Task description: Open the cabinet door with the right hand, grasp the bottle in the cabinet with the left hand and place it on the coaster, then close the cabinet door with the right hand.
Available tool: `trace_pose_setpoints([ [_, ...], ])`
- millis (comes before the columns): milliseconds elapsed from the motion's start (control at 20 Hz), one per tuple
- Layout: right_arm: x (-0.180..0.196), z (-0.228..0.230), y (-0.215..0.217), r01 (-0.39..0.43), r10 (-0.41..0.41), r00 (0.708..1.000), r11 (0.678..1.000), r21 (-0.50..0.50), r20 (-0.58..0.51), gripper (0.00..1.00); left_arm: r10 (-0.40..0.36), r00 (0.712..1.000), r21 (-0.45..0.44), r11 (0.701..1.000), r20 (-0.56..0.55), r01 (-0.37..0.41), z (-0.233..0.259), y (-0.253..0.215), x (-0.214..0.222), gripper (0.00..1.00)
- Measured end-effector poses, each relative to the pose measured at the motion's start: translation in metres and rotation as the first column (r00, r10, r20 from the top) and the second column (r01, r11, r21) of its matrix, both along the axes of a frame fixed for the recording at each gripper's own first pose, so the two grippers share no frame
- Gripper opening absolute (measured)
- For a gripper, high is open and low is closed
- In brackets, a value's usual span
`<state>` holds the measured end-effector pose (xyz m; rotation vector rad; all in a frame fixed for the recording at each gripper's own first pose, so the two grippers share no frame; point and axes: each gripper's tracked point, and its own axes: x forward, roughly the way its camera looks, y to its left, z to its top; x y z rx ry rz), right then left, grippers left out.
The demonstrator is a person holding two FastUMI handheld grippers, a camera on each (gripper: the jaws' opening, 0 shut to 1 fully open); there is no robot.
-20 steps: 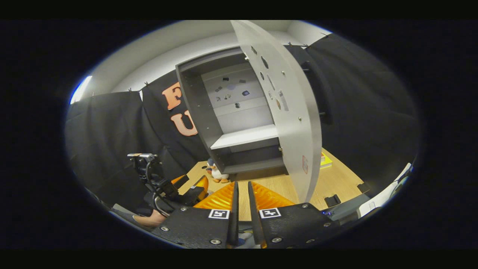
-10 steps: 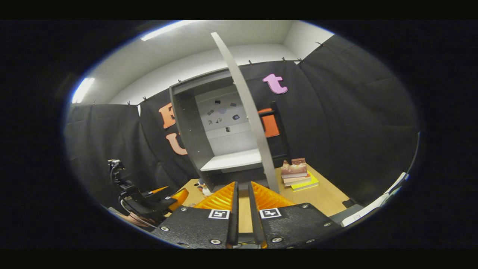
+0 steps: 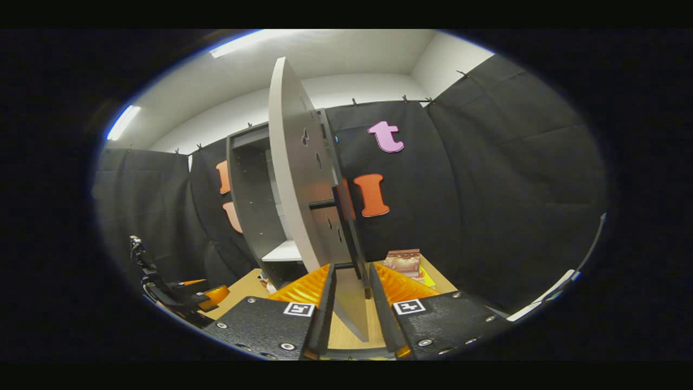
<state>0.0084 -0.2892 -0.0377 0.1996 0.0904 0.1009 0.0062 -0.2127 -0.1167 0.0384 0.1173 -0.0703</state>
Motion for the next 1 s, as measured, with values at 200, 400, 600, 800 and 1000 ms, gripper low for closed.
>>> trace_pose_setpoints([
  [200, 0.019, -0.015, -0.004, 0.002, -0.002, 1.000, 1.000, -0.012, -0.030, 0.51, 0.018, 1.000, -0.006, 1.000, -0.024, -0.018, -0.009, 0.012, -0.002, 0.95],
  [400, 0.020, -0.016, -0.002, 0.006, -0.006, 1.000, 1.000, -0.022, -0.021, 0.54, 0.047, 0.998, -0.013, 0.999, -0.040, -0.047, -0.018, 0.030, -0.003, 0.97],
  [600, 0.020, -0.016, 0.009, 0.006, -0.007, 1.000, 0.999, -0.043, -0.021, 0.55, 0.074, 0.996, -0.025, 0.997, -0.046, -0.075, -0.019, 0.049, -0.004, 0.97],
  [800, 0.019, -0.015, 0.035, -0.013, 0.012, 1.000, 0.997, -0.074, -0.017, 0.54, 0.070, 0.996, -0.024, 0.997, -0.046, -0.071, -0.018, 0.063, 0.005, 0.97],
  [1000, 0.020, -0.015, 0.072, -0.057, 0.056, 0.998, 0.997, -0.049, -0.020, 0.55, 0.071, 0.996, -0.028, 0.997, -0.053, -0.073, -0.021, 0.089, 0.011, 0.97],
])
